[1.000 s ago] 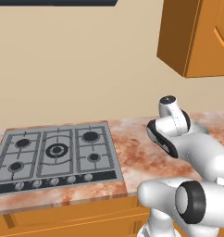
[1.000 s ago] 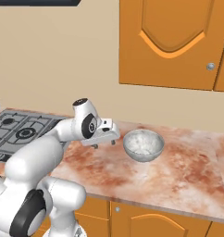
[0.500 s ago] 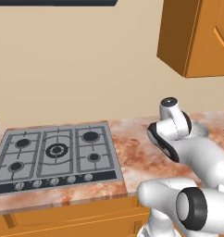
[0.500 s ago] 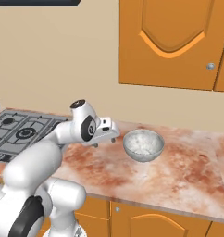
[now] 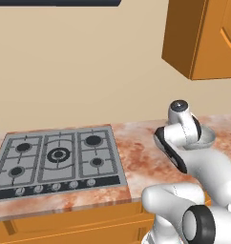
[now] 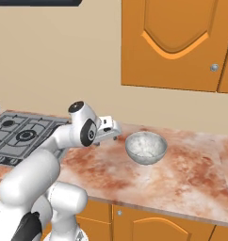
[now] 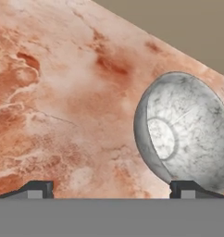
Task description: Pick the cup and bowl from the counter and place them on the counter next to the sink.
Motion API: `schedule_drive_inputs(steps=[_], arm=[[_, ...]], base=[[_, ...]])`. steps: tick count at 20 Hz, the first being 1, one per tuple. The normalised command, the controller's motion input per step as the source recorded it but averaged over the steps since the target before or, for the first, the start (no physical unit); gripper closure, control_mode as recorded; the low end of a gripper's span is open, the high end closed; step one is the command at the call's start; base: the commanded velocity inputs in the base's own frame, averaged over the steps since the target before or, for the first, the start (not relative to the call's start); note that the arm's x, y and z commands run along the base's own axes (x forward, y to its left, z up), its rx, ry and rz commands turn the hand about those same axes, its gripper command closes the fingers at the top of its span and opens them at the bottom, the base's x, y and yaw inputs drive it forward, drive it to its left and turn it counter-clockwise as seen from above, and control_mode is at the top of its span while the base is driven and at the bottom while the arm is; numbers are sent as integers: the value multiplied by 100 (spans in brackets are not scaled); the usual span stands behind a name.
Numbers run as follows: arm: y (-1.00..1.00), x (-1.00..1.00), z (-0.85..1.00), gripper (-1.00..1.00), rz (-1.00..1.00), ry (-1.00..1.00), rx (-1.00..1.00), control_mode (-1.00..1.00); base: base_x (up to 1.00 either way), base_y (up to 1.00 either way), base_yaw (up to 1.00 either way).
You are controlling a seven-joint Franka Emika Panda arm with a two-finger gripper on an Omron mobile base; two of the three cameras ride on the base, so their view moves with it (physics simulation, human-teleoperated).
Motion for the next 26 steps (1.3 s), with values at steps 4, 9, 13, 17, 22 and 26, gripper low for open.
schedule_drive_inputs(steps=[4, 9, 13, 17, 22, 26], arm=[[-9, 7, 1, -100, 0, 0, 0, -100], [-37, 23, 0, -100, 0, 1, 6, -100], [-41, 13, 0, -100, 0, 0, 16, -100], [-27, 2, 0, -100, 0, 0, 9, -100], [-11, 0, -7, -100, 0, 0, 1, -100], [-6, 0, -9, -100, 0, 0, 0, -100]], base=[[0, 0, 0], [0, 0, 0], [0, 0, 0], [0, 0, 0], [0, 0, 0], [0, 0, 0]])
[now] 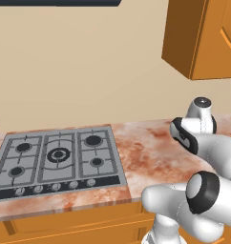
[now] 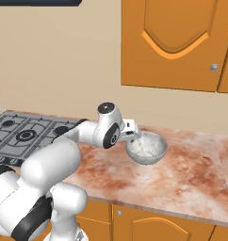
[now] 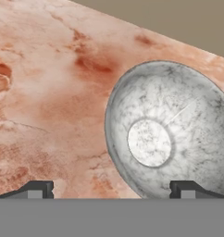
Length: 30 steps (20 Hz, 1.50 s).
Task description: Pick the cup and bowl from the counter and place them on the counter next to the sink.
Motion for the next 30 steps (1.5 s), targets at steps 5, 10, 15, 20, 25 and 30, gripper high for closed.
schedule_drive_inputs(steps=[5, 10, 15, 20, 25, 30], arm=[[-13, 33, -11, -100, 3, 0, 0, -100], [-7, 42, -8, -100, 4, 0, 0, -100], [-1, 5, 0, -100, 6, 0, 1, -100], [0, 0, -18, -100, 4, 3, 2, -100], [0, 0, -39, -100, 1, 1, 5, -100], [0, 3, -11, -100, 0, 0, 2, -100]], base=[[0, 0, 0], [0, 0, 0], [0, 0, 0], [0, 0, 0], [0, 0, 0], [0, 0, 0]])
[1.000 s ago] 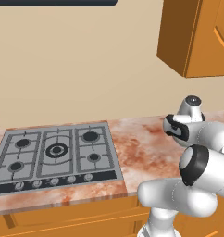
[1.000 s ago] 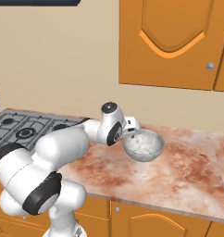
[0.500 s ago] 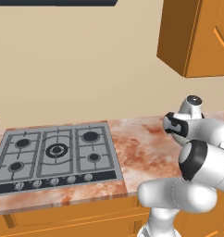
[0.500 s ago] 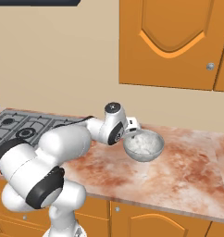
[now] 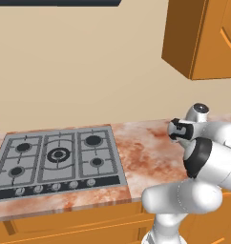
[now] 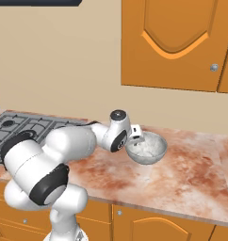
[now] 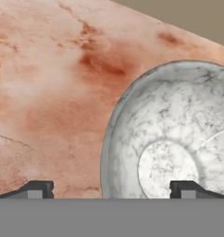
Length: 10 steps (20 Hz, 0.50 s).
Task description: Pick the cup and bowl from the counter and place them on the counter next to the sink.
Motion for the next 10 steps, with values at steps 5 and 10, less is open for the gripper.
schedule_drive_inputs(steps=[5, 10], arm=[[0, 8, -22, -100, 0, 4, 0, -100], [-1, 13, -20, -100, 0, 5, 0, -100]], base=[[0, 0, 0], [0, 0, 0]])
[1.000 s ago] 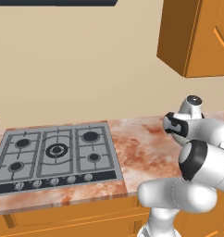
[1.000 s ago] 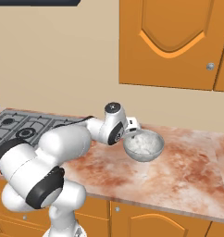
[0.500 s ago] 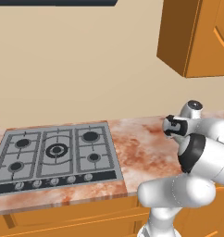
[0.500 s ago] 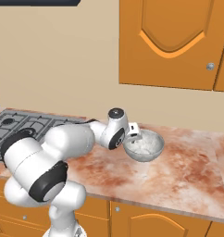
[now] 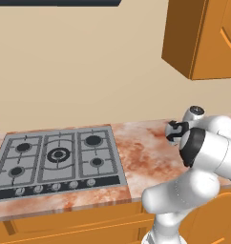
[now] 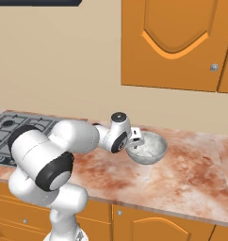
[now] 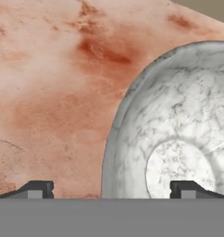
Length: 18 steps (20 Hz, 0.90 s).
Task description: Pick the cup and bowl from the counter and place them on the counter next to the sink.
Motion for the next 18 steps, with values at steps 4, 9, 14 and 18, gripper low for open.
schedule_drive_inputs(steps=[4, 9, 14, 18], arm=[[-5, 10, -1, -100, 0, 1, 0, -100], [0, 0, 0, -100, 0, 0, 0, -100], [-2, 0, 0, 100, 0, 0, 2, -100], [0, 0, 0, 100, 0, 0, 0, -100]], base=[[0, 0, 0], [0, 0, 0], [0, 0, 0], [0, 0, 0]])
